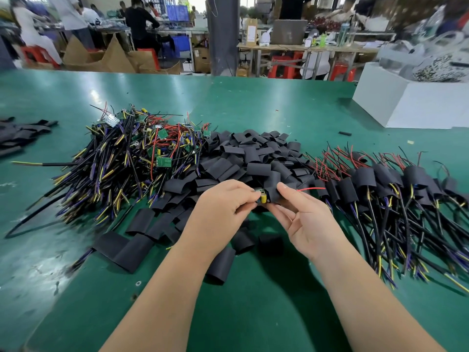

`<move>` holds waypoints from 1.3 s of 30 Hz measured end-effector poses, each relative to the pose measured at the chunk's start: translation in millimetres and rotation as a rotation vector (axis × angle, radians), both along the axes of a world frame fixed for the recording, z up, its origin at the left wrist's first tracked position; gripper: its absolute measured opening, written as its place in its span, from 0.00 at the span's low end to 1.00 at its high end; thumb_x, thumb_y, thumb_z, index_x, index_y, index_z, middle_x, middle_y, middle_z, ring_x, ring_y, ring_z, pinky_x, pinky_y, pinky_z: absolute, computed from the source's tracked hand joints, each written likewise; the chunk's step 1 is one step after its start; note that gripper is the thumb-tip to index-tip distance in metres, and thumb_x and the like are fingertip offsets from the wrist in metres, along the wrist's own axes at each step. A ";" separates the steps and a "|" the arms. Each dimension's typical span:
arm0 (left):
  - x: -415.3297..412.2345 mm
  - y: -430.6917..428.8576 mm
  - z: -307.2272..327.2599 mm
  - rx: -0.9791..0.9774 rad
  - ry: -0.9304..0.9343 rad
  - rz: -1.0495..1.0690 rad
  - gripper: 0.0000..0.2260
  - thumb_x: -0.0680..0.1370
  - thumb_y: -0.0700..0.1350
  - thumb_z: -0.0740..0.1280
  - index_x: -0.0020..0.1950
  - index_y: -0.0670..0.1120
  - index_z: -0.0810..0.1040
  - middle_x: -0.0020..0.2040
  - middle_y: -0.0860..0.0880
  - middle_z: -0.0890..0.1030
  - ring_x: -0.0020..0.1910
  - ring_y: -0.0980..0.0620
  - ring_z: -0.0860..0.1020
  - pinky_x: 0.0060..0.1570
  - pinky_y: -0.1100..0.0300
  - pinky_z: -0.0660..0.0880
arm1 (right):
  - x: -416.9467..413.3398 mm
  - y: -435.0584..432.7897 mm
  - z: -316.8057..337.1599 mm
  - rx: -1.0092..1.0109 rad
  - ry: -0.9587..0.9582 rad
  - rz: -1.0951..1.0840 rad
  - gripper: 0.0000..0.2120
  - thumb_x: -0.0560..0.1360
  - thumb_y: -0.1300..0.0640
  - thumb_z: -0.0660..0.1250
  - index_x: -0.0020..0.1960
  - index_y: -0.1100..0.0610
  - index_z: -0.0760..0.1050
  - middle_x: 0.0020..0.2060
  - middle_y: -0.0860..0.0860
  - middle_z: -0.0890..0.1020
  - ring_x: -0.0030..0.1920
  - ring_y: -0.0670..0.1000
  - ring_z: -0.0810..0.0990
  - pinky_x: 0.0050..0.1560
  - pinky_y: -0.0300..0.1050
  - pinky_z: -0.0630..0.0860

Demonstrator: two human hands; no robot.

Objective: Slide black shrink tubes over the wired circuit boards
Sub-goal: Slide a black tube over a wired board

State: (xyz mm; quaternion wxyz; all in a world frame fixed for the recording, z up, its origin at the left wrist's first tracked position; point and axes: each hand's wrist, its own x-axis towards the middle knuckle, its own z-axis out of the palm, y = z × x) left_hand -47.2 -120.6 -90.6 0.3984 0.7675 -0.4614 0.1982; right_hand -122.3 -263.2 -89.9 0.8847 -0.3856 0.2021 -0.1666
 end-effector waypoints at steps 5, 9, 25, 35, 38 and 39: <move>-0.1 1.5 -1.6 0.037 -0.075 0.049 0.07 0.75 0.40 0.70 0.50 0.39 0.84 0.41 0.46 0.84 0.42 0.46 0.82 0.41 0.51 0.79 | -2.2 -3.0 0.1 -0.035 -0.001 0.001 0.09 0.73 0.69 0.68 0.52 0.63 0.74 0.43 0.58 0.84 0.40 0.56 0.85 0.37 0.40 0.80; -2.6 0.1 -1.0 -0.130 0.097 0.027 0.07 0.73 0.39 0.73 0.51 0.41 0.85 0.44 0.49 0.85 0.43 0.56 0.81 0.46 0.62 0.77 | -4.8 -3.7 7.2 -0.207 -0.089 0.051 0.12 0.68 0.63 0.69 0.51 0.55 0.77 0.41 0.55 0.81 0.35 0.49 0.82 0.36 0.37 0.78; -6.3 -1.4 3.3 -0.353 0.630 -0.222 0.12 0.70 0.39 0.75 0.45 0.57 0.85 0.41 0.57 0.85 0.40 0.61 0.81 0.42 0.69 0.74 | -13.9 -8.4 15.3 -0.156 -0.401 0.159 0.11 0.70 0.66 0.64 0.48 0.55 0.79 0.46 0.58 0.84 0.30 0.44 0.77 0.33 0.31 0.75; -5.2 -1.7 3.0 -0.351 0.607 -0.248 0.13 0.70 0.35 0.74 0.44 0.54 0.85 0.42 0.56 0.85 0.42 0.58 0.82 0.44 0.67 0.76 | -11.4 -4.2 12.9 -0.383 -0.290 0.012 0.10 0.66 0.57 0.71 0.46 0.60 0.75 0.43 0.56 0.86 0.27 0.46 0.78 0.32 0.36 0.75; -5.0 -1.7 3.0 -0.346 0.571 -0.231 0.11 0.71 0.36 0.74 0.45 0.53 0.85 0.42 0.56 0.85 0.43 0.58 0.82 0.45 0.67 0.76 | -10.8 -0.7 15.0 -0.425 -0.219 -0.056 0.19 0.62 0.53 0.74 0.46 0.61 0.73 0.37 0.55 0.85 0.27 0.48 0.81 0.30 0.38 0.75; -5.2 -1.6 3.1 -0.344 0.560 -0.226 0.11 0.71 0.36 0.74 0.46 0.52 0.85 0.43 0.56 0.85 0.43 0.57 0.82 0.45 0.67 0.76 | -10.7 0.4 15.4 -0.438 -0.200 -0.079 0.20 0.60 0.52 0.74 0.46 0.61 0.73 0.35 0.55 0.85 0.27 0.49 0.81 0.30 0.38 0.75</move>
